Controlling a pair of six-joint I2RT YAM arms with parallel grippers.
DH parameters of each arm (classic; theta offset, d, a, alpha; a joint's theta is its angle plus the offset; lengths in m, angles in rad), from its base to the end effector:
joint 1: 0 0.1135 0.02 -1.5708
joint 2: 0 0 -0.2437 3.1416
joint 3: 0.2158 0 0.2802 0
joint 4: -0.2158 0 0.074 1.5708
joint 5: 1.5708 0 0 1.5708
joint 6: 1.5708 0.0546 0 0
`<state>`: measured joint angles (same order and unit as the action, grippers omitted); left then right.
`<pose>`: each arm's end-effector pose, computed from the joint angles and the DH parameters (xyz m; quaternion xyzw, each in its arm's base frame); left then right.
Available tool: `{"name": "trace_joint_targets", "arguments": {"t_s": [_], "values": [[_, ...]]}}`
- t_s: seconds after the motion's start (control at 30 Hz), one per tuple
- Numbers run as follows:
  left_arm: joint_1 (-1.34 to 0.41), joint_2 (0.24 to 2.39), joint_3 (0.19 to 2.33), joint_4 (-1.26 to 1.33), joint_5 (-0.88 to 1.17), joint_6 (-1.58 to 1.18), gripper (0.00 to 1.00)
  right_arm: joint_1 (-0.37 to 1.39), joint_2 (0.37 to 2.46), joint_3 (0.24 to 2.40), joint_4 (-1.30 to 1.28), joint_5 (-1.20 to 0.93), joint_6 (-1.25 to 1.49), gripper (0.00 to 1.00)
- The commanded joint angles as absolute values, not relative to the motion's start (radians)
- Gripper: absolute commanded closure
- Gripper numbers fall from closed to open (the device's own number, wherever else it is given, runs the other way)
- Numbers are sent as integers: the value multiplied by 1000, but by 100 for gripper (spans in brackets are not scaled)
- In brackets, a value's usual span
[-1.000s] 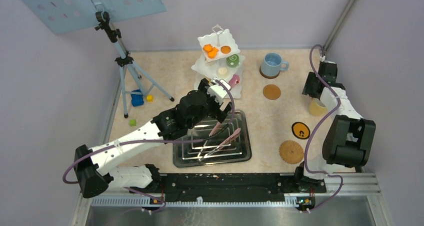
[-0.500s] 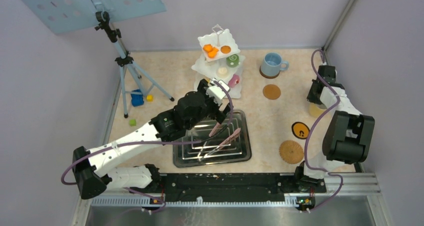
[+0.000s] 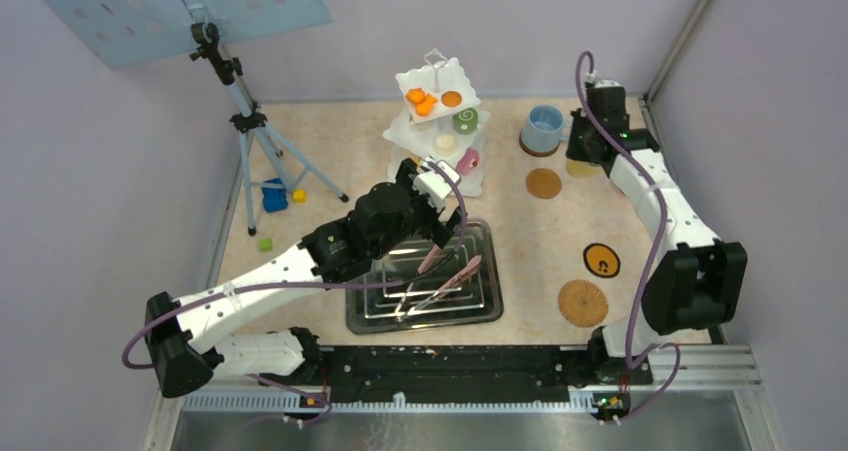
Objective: Serve the afternoon tea
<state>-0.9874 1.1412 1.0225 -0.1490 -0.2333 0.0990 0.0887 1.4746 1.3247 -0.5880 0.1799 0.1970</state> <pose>0.1868 -0.2601 0.3286 0.3478 0.7125 -0.1753 0.5836 0.3701 0.0231 0.2886 0.0856 0.9075 -0.0240 0.4105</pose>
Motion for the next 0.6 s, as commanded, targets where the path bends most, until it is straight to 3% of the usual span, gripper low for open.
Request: {"name": "trace_joint_targets", "arguments": {"t_s": [0.0, 0.1, 0.37, 0.57], "values": [[-992, 1112, 1026, -98, -232, 86, 1, 158, 1614, 1481, -569, 177, 283, 100], [-992, 1113, 1028, -101, -226, 84, 1, 211, 1714, 1574, -605, 243, 397, 100], [-992, 1105, 1026, -101, -225, 84, 1, 361, 1927, 1804, -803, 660, 741, 100], [-994, 1101, 1027, -100, -227, 86, 1, 367, 2155, 2156, -1156, 755, 933, 100]]}}
